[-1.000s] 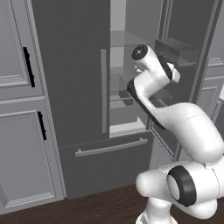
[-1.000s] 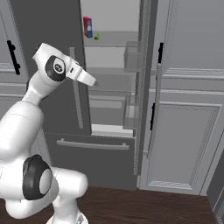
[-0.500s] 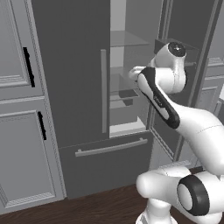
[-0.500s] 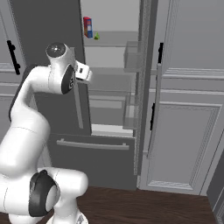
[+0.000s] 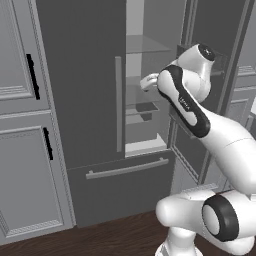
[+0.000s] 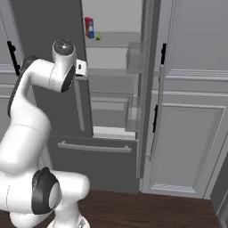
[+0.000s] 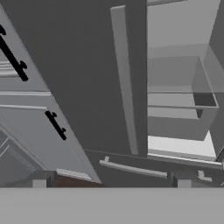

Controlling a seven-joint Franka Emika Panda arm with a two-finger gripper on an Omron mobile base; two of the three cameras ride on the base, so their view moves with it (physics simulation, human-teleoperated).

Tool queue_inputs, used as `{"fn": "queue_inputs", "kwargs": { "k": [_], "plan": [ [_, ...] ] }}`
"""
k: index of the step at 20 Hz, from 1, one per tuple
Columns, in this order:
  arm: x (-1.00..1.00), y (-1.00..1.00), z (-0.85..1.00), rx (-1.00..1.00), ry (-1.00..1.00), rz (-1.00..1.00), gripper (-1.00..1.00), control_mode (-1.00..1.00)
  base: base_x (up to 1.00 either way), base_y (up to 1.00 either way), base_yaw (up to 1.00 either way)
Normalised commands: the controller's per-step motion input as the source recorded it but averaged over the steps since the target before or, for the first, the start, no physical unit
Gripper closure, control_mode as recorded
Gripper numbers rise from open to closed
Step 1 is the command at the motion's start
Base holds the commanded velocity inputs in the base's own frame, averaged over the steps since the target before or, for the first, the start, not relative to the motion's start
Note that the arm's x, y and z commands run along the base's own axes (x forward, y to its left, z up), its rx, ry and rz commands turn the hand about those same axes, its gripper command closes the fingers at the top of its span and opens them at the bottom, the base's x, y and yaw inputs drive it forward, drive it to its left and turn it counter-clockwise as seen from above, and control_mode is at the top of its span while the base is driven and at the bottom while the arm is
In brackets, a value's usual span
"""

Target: Grab a lemon wedge from the fridge and one ice cube from the ice bowl, and put them in the glass of lemonade.

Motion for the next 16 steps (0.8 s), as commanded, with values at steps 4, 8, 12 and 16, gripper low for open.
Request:
{"fn": "queue_inputs", "kwargs": {
  "k": [4, 8, 12, 16],
  "plan": [
    [0.6, 0.47, 0.05, -0.13, 0.02, -0.03, -1.0, -1.0, 0.0, 0.0, 0.0],
    [0.68, 0.13, -0.26, -0.14, -0.02, -0.16, -1.0, -1.0, 0.0, 0.0, 0.0],
    [0.81, 0.12, -0.28, -0.1, -0.01, -0.18, -1.0, -1.0, 0.0, 0.0, 0.0],
    [0.6, 0.3, -0.26, -0.03, -0.01, -0.11, -1.0, -1.0, 0.0, 0.0, 0.0]
  ]
}}
